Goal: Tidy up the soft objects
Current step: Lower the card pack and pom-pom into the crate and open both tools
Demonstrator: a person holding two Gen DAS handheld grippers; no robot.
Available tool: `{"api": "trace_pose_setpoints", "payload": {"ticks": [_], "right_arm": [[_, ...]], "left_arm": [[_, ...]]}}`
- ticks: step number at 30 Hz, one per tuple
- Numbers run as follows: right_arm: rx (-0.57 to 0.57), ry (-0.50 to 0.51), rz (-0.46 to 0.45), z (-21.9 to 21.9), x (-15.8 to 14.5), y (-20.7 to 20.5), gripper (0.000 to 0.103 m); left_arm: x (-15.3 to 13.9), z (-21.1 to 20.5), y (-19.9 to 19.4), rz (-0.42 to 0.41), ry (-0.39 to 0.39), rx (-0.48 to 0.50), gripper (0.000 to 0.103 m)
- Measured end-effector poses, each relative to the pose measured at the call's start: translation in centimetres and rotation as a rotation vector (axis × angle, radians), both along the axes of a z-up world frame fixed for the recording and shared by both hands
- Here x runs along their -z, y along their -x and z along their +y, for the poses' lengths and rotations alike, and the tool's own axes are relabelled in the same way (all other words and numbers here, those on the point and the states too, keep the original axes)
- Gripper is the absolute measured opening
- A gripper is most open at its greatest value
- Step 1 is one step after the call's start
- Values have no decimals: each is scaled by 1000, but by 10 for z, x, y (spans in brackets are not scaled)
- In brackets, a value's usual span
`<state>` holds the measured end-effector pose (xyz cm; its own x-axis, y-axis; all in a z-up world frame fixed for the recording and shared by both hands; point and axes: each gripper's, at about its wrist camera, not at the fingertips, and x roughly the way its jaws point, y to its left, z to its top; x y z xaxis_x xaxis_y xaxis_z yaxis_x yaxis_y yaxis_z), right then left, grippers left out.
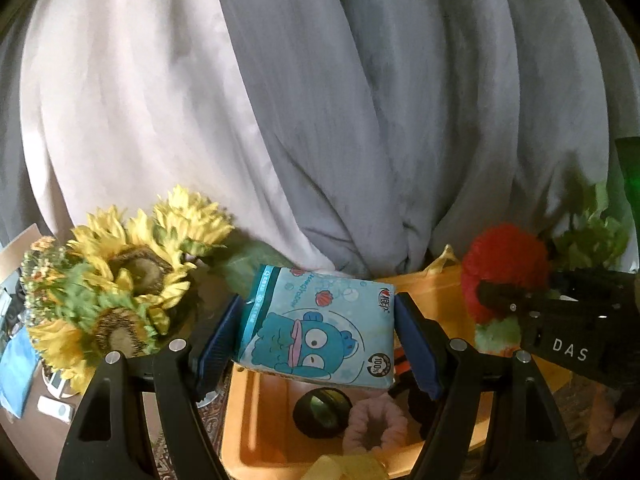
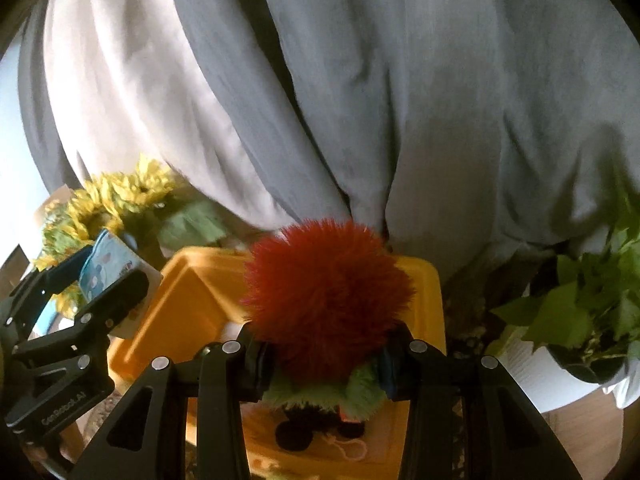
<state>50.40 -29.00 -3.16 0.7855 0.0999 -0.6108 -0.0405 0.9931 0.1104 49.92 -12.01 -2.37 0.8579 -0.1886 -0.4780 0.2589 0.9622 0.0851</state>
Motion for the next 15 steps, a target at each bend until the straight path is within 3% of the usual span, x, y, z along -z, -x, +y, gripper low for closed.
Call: {"api": "trace_pose_setpoints", "payload": {"ticks": [13,15], "right_arm": [[-31,59,163,2,37,-39,43],[-33,60,184,3,42,-42,50]], "left_arm": [[44,-13,-51,171,-44,39,76],[50,-14,-55,193,-59,31,77]]}}
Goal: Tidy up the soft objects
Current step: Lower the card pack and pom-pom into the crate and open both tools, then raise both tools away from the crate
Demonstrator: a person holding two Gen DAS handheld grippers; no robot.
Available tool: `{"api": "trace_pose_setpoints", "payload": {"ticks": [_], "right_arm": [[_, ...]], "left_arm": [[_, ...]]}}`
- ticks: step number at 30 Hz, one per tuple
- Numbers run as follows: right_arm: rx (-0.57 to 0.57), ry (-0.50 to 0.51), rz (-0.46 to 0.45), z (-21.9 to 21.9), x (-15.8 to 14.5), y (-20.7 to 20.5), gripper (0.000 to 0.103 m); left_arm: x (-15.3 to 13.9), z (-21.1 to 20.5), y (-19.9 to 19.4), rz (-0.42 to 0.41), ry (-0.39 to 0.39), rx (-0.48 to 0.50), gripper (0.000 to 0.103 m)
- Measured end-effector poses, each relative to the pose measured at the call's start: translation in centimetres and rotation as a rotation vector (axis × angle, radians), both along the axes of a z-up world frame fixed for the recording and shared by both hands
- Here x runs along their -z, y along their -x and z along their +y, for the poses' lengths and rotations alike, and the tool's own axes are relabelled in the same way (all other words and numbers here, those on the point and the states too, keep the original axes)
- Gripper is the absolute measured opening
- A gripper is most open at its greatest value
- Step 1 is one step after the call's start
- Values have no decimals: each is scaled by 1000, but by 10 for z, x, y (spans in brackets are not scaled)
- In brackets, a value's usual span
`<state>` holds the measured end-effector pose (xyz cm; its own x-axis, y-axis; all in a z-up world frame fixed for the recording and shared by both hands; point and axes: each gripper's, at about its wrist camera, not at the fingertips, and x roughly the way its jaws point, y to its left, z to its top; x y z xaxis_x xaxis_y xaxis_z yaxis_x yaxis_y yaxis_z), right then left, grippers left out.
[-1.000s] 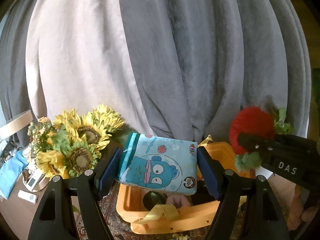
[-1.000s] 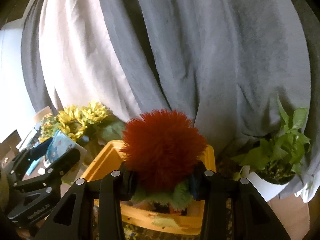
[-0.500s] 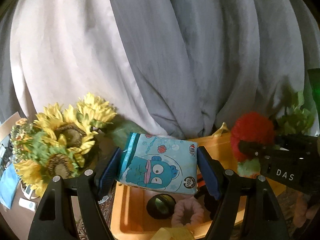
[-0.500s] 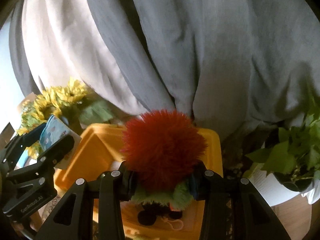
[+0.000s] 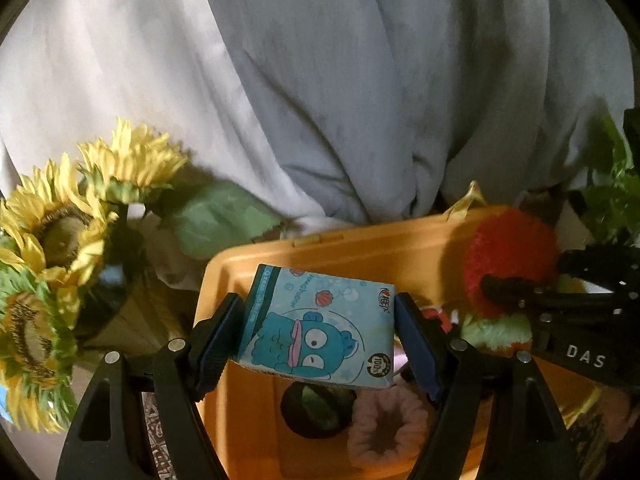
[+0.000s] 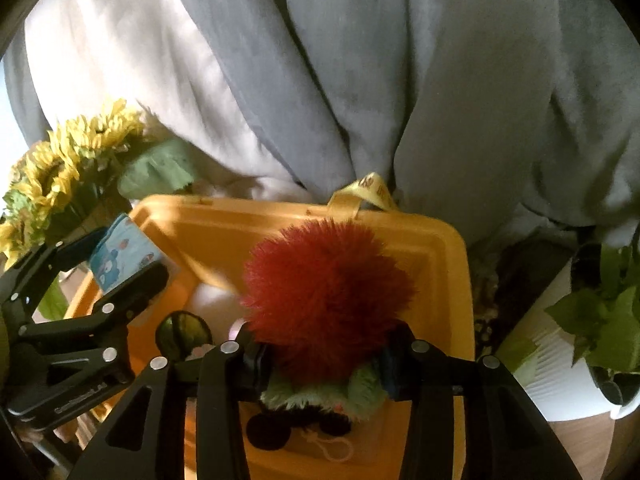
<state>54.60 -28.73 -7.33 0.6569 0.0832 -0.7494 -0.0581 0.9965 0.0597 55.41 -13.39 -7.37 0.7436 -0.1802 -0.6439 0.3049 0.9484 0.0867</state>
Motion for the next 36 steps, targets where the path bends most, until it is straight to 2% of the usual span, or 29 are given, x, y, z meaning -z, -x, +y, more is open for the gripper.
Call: {"api": "trace_pose_setpoints", "payload": {"ticks": [1,2,3,4,9,12,19,25,36], "right_arm": [[-2,-6,11,0,2,-1,53],[-1,-11,18,-1,3,-1,61],[2,-13,21,-1,4,-1,66],[6,-8,18,-2,5,-1,67],[37,-4,-16,-6,-2,7,67],[64,-19,-45,-8,-12,13,67],[93,-53,-145,-6,-39,40,67],[130,-66,-231,0,-57,68,67],[115,-59,-284,24,-68,110,67]], "left_arm": [[2,0,-1,11,-2,-3,78],[4,0,-1,23,-2,-2,80],[5,0,-2,27,-2,0,86],[6,0,-2,25,-3,0,91],[1,0,6,-4,-9,-11,93],[-8,3,13,-19,13,-22,94],[-39,14,48,-105,35,-60,99],[-53,29,71,-127,44,-124,100],[-66,59,120,-221,37,-190,103]]}}
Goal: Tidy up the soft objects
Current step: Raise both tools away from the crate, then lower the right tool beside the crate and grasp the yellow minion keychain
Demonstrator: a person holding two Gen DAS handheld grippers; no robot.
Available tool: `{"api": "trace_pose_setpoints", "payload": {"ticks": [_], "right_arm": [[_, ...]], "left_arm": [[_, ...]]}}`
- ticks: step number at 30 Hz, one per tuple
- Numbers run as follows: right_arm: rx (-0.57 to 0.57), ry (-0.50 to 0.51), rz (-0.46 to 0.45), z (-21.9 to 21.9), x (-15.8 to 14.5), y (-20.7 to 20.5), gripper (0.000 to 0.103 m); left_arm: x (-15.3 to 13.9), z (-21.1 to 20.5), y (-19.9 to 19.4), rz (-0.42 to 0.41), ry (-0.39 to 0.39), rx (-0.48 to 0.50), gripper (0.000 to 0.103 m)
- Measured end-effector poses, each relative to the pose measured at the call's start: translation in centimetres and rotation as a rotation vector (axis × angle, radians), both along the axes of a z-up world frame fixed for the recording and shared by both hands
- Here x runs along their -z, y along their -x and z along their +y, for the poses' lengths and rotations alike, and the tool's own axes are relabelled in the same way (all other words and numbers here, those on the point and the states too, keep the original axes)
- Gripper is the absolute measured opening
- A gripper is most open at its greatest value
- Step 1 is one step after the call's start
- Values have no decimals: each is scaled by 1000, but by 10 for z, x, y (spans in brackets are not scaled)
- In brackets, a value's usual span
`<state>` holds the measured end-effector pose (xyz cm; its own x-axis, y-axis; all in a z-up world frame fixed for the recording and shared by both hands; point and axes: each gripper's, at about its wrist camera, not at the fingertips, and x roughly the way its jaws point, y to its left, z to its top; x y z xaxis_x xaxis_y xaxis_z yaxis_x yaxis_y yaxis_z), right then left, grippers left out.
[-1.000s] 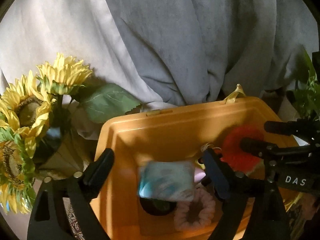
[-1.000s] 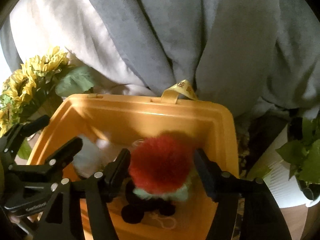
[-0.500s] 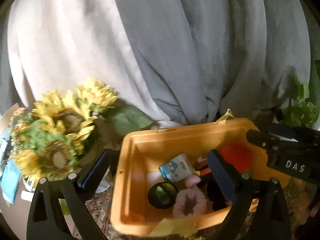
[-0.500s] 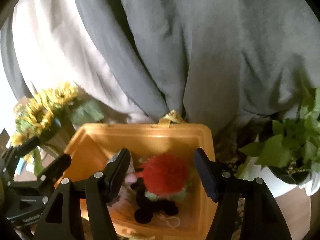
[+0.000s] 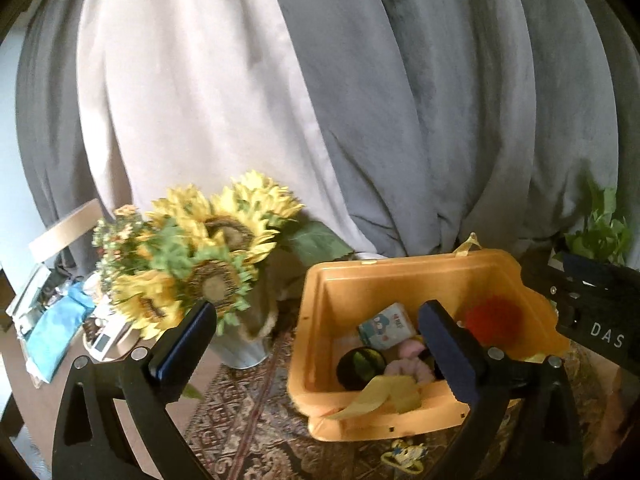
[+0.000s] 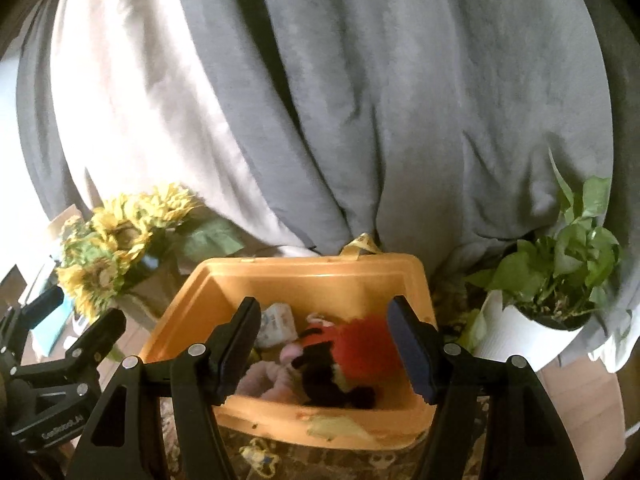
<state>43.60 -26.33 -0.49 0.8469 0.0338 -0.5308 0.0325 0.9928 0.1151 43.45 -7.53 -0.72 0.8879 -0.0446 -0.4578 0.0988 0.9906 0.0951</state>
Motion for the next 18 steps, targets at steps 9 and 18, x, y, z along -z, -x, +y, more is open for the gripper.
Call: {"api": "trace_pose_setpoints", "payload": {"ticks": [9,18], "right_arm": [[-35,29,-42,27,2,33,67],[-83,24,0,45,24,48,67]], "left_arm": [[4,27,29,-23,23,-42,103],[27,44,49,30,33,-76,103]]}}
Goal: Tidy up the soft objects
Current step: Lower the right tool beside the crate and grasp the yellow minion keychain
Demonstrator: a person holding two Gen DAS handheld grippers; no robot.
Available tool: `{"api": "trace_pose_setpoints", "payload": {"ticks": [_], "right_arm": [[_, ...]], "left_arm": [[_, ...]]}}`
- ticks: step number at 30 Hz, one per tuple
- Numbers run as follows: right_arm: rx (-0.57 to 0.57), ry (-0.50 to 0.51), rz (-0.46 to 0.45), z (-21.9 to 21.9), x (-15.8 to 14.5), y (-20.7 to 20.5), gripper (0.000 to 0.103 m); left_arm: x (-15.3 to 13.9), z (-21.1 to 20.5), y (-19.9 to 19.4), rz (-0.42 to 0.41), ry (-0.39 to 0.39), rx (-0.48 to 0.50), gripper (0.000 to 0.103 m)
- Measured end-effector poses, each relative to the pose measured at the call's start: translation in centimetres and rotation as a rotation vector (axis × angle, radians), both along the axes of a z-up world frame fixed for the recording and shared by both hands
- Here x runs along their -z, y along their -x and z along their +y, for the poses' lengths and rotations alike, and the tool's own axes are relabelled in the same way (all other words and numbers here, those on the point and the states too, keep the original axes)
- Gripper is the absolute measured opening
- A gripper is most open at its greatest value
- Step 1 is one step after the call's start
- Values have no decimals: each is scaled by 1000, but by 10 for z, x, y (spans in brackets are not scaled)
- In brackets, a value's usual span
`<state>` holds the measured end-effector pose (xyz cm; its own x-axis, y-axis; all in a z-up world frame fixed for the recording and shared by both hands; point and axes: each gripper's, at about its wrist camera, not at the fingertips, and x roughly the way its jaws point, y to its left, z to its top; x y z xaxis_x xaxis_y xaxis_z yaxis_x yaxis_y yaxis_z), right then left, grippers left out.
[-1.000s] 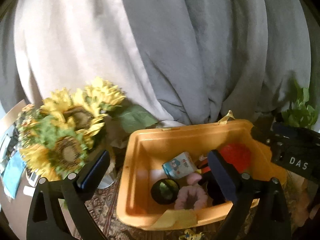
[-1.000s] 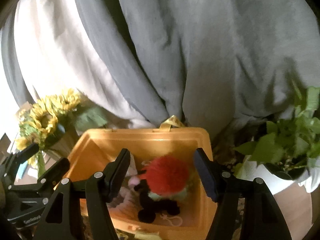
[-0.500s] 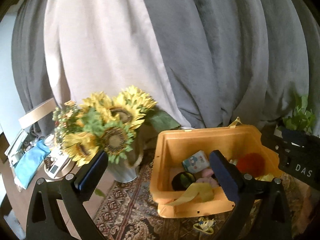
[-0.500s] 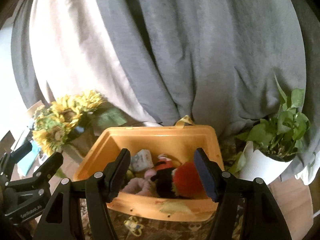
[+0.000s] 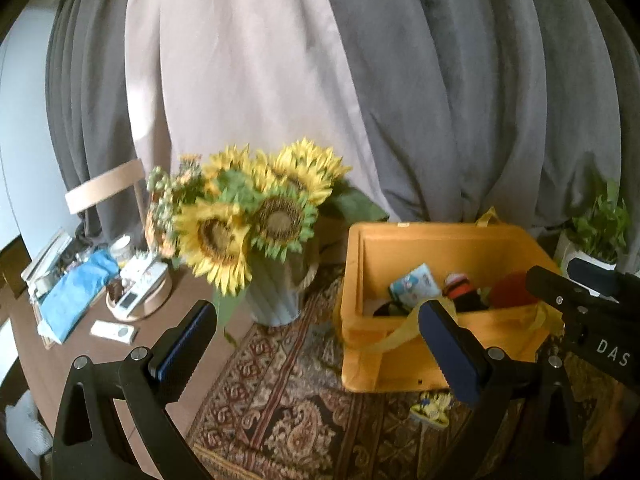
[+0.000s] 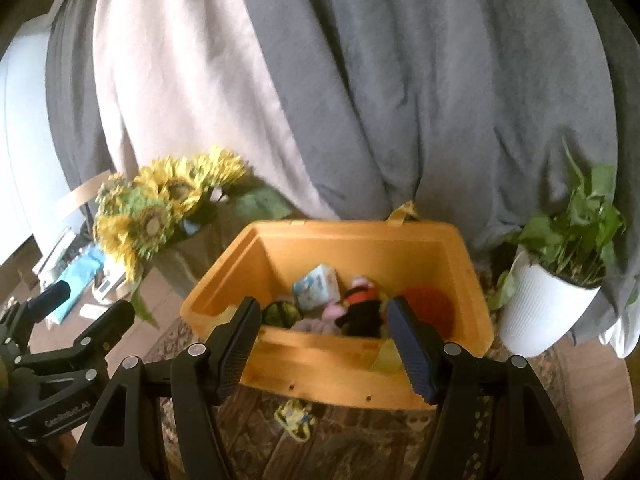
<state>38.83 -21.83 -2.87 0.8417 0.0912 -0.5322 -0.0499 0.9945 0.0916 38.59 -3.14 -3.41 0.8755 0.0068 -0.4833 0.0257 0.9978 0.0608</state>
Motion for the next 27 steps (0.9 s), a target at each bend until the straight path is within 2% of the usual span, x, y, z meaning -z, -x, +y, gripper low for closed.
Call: {"api": "trace_pose_setpoints", "payload": {"ticks": [7,13,17,27], "right_arm": [[-51,-15,80,10,30,6,67],[-89,-20,161,20,59,4,67],[-110,2,207,27,77,0,67],[-137,16,318,31,123,-17,67]], "left_arm": [[18,10,14,44,-5,-17,103],[44,18,19,122,-20,-35,103],[64,22,18,183,-49,-54,103],[99,23,7,272,-115,-76,103]]}}
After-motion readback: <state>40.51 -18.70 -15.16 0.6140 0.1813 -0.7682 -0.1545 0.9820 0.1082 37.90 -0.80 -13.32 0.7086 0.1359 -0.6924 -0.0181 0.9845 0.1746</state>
